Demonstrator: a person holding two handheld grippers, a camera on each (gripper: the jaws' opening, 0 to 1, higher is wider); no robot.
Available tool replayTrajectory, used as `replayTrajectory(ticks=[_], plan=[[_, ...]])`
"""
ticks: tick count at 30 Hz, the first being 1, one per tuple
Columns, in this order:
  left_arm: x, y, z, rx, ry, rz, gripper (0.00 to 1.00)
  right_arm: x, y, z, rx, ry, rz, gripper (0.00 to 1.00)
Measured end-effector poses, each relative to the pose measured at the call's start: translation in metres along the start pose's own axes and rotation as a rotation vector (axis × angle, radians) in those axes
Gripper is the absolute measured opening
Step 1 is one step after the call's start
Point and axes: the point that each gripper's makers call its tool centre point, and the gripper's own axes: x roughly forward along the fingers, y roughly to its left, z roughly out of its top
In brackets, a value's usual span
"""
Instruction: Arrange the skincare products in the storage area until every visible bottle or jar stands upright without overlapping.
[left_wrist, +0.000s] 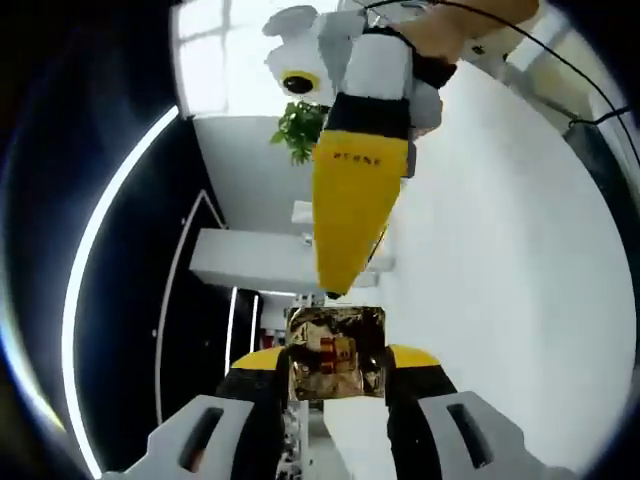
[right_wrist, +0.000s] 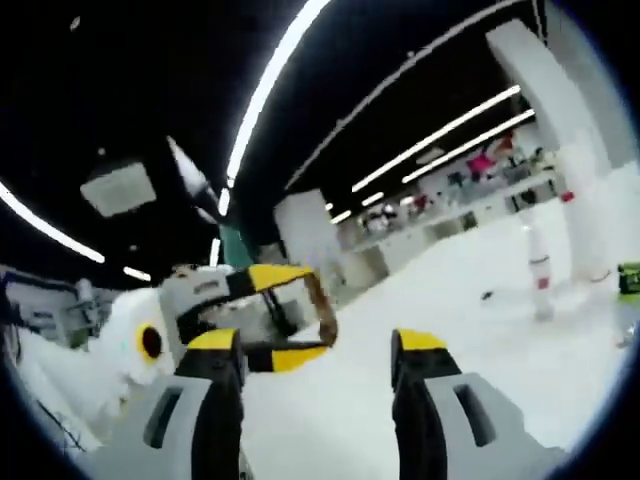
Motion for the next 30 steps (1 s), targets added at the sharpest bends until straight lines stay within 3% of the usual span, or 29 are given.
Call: replayTrajectory(ticks=[3, 5, 11, 14, 18, 20, 22, 26, 30], plan=[[-0.001, 0.0, 0.005, 0.001, -0.016, 0.001, 0.39, 0.002, -0.009, 0.005, 0.054, -0.028, -0.001, 0.44], [-0.003, 0.0, 0.01, -0.003, -0.028, 0.003, 0.39, 0.002, -0.01, 0.003, 0.064, -0.024, 0.0, 0.43], [-0.006, -0.004, 0.023, -0.04, -0.064, -0.025, 0.39, 0.001, -0.006, -0.004, 0.068, 0.002, 0.01, 0.31], [-0.007, -0.002, 0.028, -0.046, -0.079, -0.012, 0.39, -0.002, -0.009, -0.01, 0.055, 0.022, -0.03, 0.25], [-0.006, -0.003, 0.031, -0.052, -0.085, -0.029, 0.37, -0.004, -0.009, -0.018, -0.014, 0.052, -0.053, 0.0], [-0.006, -0.003, 0.031, -0.053, -0.085, -0.029, 0.3, -0.004, -0.011, -0.023, -0.016, 0.068, -0.056, 0.0], [-0.005, -0.002, 0.031, -0.053, -0.084, -0.024, 0.3, -0.004, -0.013, -0.029, -0.002, 0.088, -0.049, 0.0], [-0.003, -0.008, 0.031, -0.198, -0.093, -0.1, 0.38, -0.005, -0.016, -0.029, 0.047, 0.085, -0.044, 0.0], [-0.003, -0.006, 0.029, -0.338, -0.126, -0.14, 0.4, -0.012, -0.023, -0.019, 0.067, 0.039, -0.061, 0.0]])
